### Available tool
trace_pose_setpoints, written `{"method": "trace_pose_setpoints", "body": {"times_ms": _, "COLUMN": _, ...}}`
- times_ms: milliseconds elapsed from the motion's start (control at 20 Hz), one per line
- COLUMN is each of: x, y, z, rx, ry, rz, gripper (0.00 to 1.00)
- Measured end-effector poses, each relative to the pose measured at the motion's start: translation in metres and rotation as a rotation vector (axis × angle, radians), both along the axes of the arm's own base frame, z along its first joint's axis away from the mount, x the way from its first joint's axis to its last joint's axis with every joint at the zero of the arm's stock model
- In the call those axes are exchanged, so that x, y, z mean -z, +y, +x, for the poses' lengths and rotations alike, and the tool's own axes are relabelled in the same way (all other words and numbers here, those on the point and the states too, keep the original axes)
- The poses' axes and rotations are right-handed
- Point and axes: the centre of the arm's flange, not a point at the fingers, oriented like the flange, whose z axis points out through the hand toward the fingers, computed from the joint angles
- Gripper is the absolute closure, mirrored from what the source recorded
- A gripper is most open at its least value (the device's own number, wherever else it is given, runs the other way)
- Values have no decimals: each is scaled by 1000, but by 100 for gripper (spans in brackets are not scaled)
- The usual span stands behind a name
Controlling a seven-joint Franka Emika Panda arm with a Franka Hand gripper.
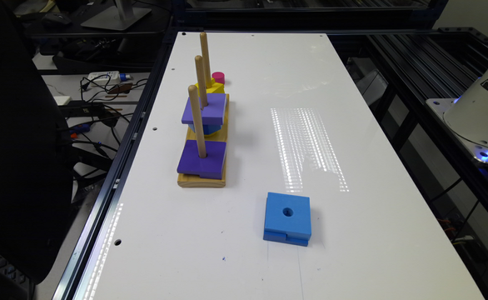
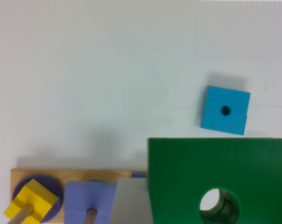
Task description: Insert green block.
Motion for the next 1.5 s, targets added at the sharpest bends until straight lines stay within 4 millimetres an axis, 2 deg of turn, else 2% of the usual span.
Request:
{"method": "trace_pose_setpoints", "body": {"times_ms": 650, "x": 6, "y": 0, "z": 2, "rx": 0, "ry": 2, "rz": 1, "gripper": 100}}
{"method": "trace_pose_setpoints", "body": {"times_ms": 1500, "x": 56, "y": 5, "z": 32, "rx": -3, "ry": -8, "rz": 21, "gripper": 100}}
